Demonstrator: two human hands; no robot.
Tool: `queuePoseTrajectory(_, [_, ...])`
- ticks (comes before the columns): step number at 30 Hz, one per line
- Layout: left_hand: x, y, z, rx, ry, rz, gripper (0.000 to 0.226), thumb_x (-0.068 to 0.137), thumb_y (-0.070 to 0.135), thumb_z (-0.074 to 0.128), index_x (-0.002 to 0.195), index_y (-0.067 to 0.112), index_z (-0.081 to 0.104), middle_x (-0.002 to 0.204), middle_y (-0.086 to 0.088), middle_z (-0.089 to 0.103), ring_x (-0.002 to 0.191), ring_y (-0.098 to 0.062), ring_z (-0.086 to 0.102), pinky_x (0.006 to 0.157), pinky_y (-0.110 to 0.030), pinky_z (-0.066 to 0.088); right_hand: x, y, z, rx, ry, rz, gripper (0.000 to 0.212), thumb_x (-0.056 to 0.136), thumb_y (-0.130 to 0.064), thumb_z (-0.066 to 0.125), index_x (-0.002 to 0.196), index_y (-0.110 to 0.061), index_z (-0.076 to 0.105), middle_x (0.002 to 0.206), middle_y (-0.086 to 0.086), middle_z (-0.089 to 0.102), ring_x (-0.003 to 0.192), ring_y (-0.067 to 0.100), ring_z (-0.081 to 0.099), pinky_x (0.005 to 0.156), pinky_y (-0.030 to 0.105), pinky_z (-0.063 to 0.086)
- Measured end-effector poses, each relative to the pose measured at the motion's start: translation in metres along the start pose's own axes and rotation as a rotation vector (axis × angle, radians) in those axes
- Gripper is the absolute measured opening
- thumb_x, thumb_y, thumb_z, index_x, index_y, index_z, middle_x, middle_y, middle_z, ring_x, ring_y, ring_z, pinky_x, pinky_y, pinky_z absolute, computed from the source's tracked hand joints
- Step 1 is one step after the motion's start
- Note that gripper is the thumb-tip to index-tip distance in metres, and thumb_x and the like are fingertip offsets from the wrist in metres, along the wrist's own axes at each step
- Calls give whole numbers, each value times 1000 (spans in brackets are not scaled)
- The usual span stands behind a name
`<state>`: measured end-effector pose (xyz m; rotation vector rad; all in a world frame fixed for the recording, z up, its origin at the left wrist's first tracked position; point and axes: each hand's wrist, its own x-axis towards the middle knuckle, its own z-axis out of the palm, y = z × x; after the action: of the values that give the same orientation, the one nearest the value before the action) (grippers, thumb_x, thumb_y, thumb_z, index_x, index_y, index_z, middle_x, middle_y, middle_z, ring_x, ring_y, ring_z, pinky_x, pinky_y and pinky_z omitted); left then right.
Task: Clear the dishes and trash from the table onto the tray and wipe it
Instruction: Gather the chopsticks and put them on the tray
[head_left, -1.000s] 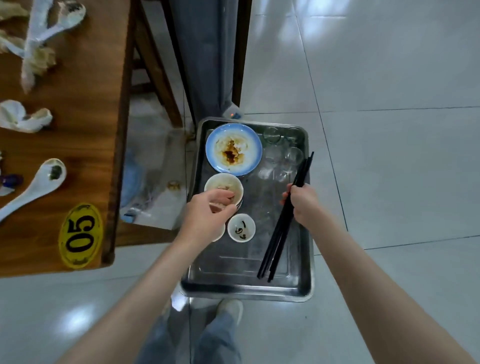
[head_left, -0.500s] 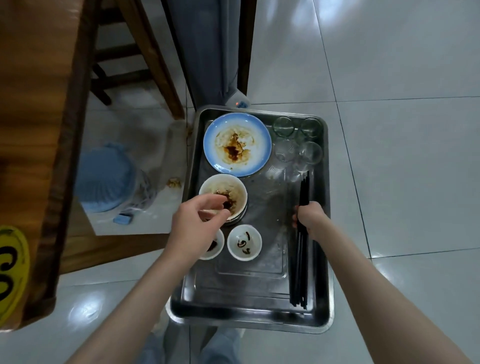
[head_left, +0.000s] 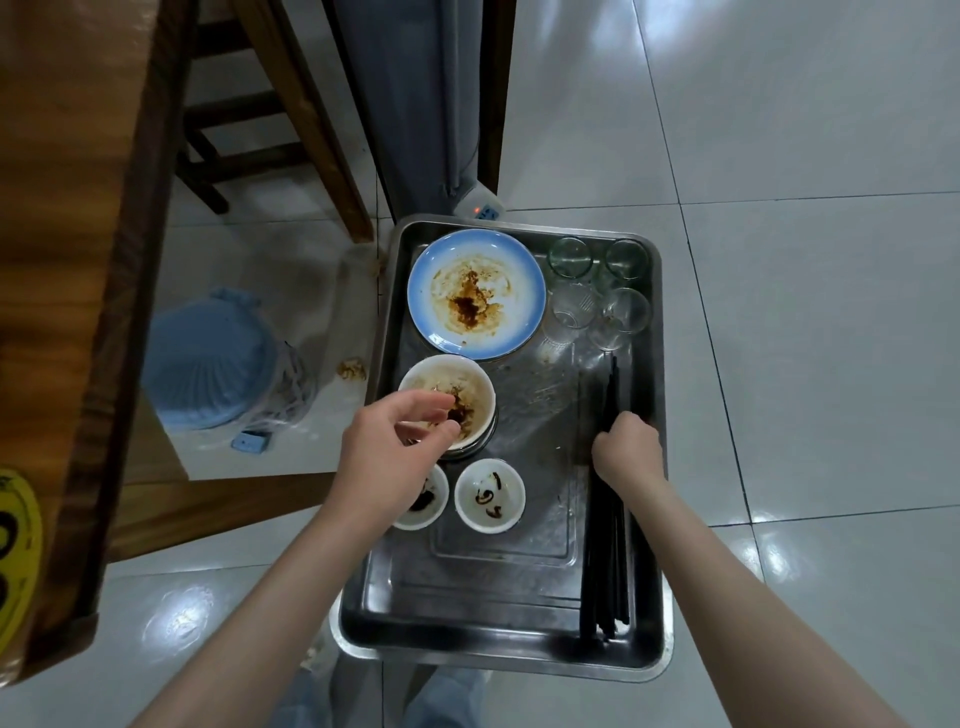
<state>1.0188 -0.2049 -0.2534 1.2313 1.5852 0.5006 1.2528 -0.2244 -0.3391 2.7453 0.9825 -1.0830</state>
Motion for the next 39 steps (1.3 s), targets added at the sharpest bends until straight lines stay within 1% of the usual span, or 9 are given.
queuePoseTrajectory(4, [-1,0,-1,4,0,3,21,81,22,71,98,35,67,88,20,67,78,7,61,60,-11,46,0,0,2,-139,62,-84,15,90,-1,43,99,3,54,103,20,61,93,36,58,63,31,40])
queuePoseTrajectory(8, [-1,-2,-2,9,-7,-1,22,82,22,71,99,35,67,90,18,67,78,6,61,64,-13,47,-2,5,5,-211,120,-135,14,90,-6,47,99,4,53,101,21,62,93,36,59,61,29,38])
queuePoseTrajectory(12, [-2,-2,-1,12,-7,-1,22,81,22,71,99,35,67,91,18,67,78,5,61,67,-16,48,-7,8,4,-229,156,-138,29,88,-20,60,102,2,48,103,20,62,96,36,60,63,31,37])
queuePoseTrajectory(15, [-3,-2,0,14,-11,-13,23,81,22,71,99,35,66,91,17,67,81,0,62,67,-16,49,-8,11,4,-248,144,-134,35,83,-22,68,101,0,47,101,18,63,96,36,60,61,31,38])
queuePoseTrajectory(17, [-3,-2,-1,17,-11,-18,24,81,23,72,100,35,66,91,18,67,81,0,62,67,-15,48,-8,11,3,-251,153,-132,31,83,-19,67,99,0,48,100,18,63,94,35,61,60,30,38])
queuePoseTrajectory(20, [-4,-3,-2,20,-15,-24,25,81,23,71,103,33,66,93,17,67,83,-2,62,70,-20,51,-8,11,3,-259,164,-129,26,85,-16,66,99,0,51,101,17,63,93,34,60,59,28,37])
queuePoseTrajectory(28, [-5,-3,-6,9,-11,-24,24,81,23,71,104,31,67,91,16,67,82,-3,62,68,-18,50,-12,11,3,-240,191,-137,32,85,-15,65,104,-1,44,106,19,59,95,36,60,63,31,39])
queuePoseTrajectory(36, [-11,5,-9,4,-18,6,24,81,22,71,102,32,67,91,15,66,78,1,61,66,-15,49,-27,2,-10,-191,218,-209,36,86,-26,64,104,-4,43,104,17,56,87,33,57,60,32,36])
queuePoseTrajectory(39, [-14,16,-15,-1,-9,33,23,80,21,72,101,30,67,90,13,67,79,-3,63,67,-18,50,-40,-11,-24,-190,238,-270,37,86,-30,63,106,-5,44,105,14,55,86,31,56,60,31,35])
